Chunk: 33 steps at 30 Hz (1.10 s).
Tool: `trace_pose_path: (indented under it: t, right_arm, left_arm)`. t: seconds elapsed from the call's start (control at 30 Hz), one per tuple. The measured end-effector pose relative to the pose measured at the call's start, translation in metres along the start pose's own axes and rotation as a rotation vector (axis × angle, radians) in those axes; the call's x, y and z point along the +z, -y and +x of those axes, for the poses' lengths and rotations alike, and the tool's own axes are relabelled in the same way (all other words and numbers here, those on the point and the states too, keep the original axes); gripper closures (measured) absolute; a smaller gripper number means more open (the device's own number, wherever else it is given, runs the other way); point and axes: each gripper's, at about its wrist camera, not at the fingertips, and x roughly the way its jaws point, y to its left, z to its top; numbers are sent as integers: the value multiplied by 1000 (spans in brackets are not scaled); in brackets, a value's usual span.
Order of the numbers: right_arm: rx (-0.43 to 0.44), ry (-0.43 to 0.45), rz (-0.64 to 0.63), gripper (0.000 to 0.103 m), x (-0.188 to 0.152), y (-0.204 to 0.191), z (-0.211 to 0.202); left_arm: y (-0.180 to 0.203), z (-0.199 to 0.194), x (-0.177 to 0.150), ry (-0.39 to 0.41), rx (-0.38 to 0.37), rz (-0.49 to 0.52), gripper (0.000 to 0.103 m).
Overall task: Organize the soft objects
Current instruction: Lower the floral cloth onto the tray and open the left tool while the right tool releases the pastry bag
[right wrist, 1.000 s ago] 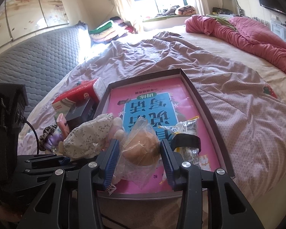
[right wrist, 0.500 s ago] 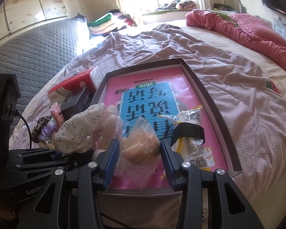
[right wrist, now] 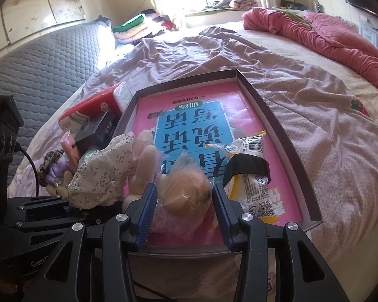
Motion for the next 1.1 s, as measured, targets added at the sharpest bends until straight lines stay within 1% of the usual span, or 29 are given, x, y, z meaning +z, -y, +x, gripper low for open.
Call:
trace_pose_path:
  t: [0.17, 0.4, 0.73, 0.83, 0.93, 1.1]
  right_arm:
    - [2, -8, 7, 56, 1, 0, 0]
    - [-19, 14, 21, 55, 3, 3, -6]
    - [-60, 16, 50, 47, 4, 9, -8]
    - [-69, 21, 54, 45, 5, 10, -10]
    - [-80, 26, 54, 45, 5, 10, -11]
    - [-97, 35, 55, 45, 6, 11, -13]
  left_arm:
    - [-1, 0, 0, -3, -10, -2, 87]
    - [3, -1, -2, -5, -1, 13, 87]
    - [6, -3, -2, 5, 14, 28, 81]
    - [8, -5, -3, 10, 18, 33, 77]
    - [7, -7, -3, 18, 25, 38, 66]
    - [5, -12, -4, 29, 8, 37, 63]
